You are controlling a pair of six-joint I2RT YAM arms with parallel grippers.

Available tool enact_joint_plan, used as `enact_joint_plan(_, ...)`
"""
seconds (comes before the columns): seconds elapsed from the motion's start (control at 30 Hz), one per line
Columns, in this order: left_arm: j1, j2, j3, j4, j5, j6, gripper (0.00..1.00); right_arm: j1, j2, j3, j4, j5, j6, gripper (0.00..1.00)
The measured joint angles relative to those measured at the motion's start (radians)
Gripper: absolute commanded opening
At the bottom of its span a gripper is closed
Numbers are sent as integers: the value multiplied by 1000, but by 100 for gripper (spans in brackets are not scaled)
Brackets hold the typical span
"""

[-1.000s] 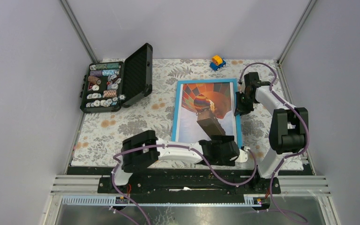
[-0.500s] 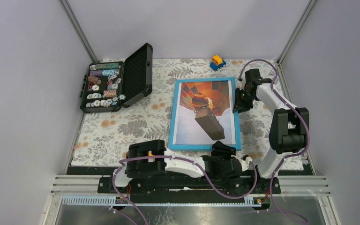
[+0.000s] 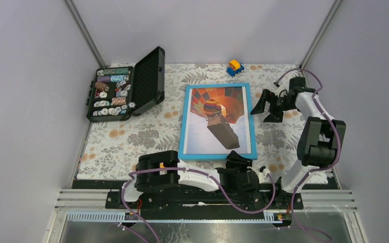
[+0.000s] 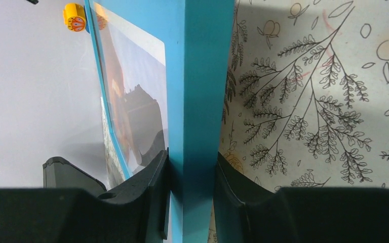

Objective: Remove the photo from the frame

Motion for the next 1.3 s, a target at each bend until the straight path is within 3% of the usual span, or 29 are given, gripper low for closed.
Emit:
enact_joint_plan(0.1, 1, -8, 0, 8, -1, 0, 14, -61, 11, -50, -3, -125, -41, 100)
enact_joint_plan(0.27, 3, -19, 0, 24, -2, -2, 16, -63, 69, -116, 25, -322, -91, 100)
enact_joint_plan(0.5, 7, -32, 0, 22, 0, -3, 18, -55, 138, -172, 182, -504, -29, 93)
enact_joint_plan(0.7, 11, -53, 1, 27, 2, -7, 18, 31, 185, -208, 305, -589, 60, 85)
enact_joint_plan(0.8, 12, -58, 1, 14, -1, -12, 20, 64, 185, -232, 405, -601, 140, 73)
enact_joint_plan(0.87, 13, -60, 1, 19, -1, -11, 27, 68, 185, -248, 486, -607, 219, 62)
enact_joint_plan(1.03, 14, -75, 3, 16, 0, -14, 64, 67, 185, -276, 605, -605, 348, 23)
enact_joint_plan(1.13, 21, -111, 8, -13, 26, -40, 87, 58, 181, -288, 639, -608, 377, 14)
enact_joint_plan(1.2, 31, -163, 10, -48, 66, -60, 96, 56, 166, -287, 631, -599, 384, 8)
enact_joint_plan(1.3, 57, -243, 28, -125, 152, -94, 99, 43, 135, -259, 535, -583, 371, 4)
